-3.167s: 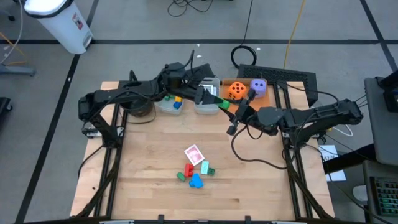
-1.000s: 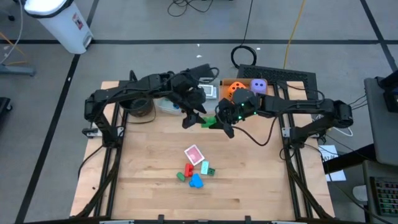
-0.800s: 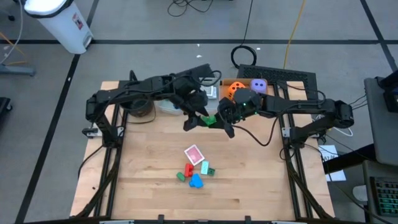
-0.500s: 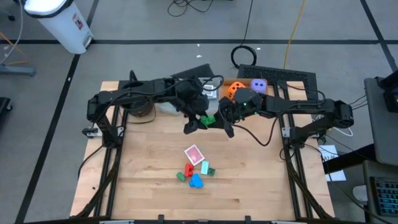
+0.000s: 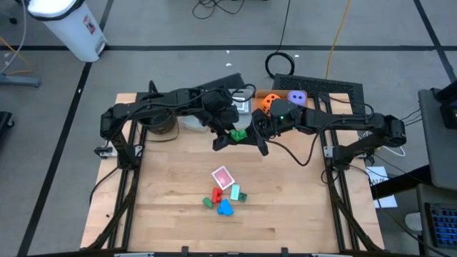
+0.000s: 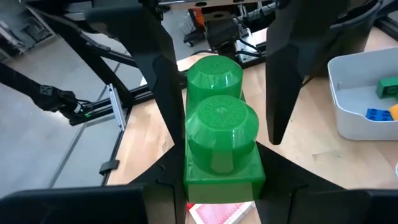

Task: Pick & Place Toys
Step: Put the green game piece into the left gray bin

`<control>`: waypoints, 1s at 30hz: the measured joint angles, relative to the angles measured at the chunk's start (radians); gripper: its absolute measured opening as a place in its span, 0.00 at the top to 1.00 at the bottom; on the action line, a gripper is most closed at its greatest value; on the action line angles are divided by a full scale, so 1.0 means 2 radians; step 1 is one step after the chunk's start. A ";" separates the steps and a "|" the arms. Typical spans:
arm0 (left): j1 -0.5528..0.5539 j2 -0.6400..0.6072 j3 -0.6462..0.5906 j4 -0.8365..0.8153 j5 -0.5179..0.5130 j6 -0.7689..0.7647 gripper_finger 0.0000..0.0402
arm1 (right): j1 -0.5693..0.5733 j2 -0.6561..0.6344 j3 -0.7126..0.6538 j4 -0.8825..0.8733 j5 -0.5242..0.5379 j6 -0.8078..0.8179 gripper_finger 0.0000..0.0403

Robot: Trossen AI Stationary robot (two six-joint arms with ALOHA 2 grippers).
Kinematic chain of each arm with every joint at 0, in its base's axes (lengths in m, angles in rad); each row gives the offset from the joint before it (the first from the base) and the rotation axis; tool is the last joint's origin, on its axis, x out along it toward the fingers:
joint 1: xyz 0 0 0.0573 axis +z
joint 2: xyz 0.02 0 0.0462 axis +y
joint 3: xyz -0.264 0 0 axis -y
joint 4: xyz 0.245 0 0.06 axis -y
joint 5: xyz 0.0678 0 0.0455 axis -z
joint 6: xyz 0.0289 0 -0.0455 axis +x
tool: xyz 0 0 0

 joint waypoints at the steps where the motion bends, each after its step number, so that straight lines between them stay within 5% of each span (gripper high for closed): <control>1: 0.000 0.000 0.000 -0.001 0.000 -0.003 0.37 | 0.000 0.000 0.000 0.000 0.000 0.000 0.71; 7: 0.001 0.000 0.000 -0.002 -0.002 -0.007 0.39 | 0.000 0.000 0.000 -0.001 -0.002 -0.001 0.71; 15: 0.003 0.000 0.000 -0.002 0.000 -0.007 0.67 | 0.000 0.000 0.000 -0.004 0.001 0.000 0.71; 22: 0.004 0.000 0.000 -0.002 0.004 0.003 0.68 | 0.000 0.000 0.000 -0.004 0.001 -0.006 0.71; 30: 0.004 0.000 0.000 -0.003 0.012 0.020 0.68 | 0.000 -0.002 0.000 -0.003 0.000 0.002 0.55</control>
